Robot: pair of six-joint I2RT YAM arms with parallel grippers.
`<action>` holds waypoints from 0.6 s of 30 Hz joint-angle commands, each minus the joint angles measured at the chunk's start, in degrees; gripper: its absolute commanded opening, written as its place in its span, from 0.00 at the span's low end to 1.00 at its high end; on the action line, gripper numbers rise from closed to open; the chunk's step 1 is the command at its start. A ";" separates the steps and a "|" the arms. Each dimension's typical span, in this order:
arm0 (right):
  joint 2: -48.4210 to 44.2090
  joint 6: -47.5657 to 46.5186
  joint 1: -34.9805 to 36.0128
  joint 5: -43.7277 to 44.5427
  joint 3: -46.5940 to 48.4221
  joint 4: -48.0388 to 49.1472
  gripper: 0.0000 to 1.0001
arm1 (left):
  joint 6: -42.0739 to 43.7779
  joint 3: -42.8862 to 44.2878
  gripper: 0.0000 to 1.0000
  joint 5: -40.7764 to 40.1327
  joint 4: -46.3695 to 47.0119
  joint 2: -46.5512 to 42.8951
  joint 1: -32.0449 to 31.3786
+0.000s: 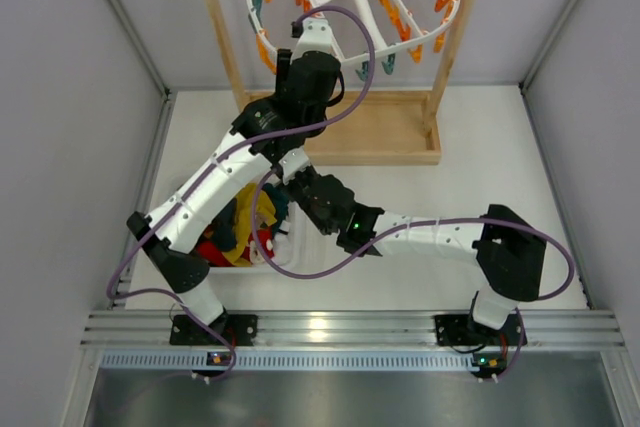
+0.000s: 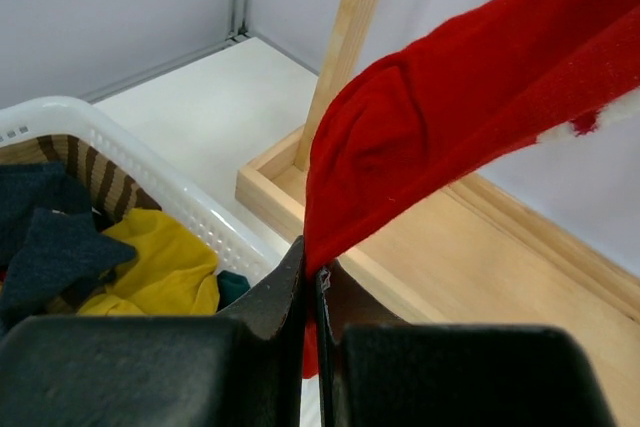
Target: Remove the socks clipped to the hanger
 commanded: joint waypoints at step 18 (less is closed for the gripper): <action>-9.73 5.22 1.65 -2.30 -11.86 1.79 0.00 | -0.90 -3.18 0.50 5.34 1.23 -5.07 0.64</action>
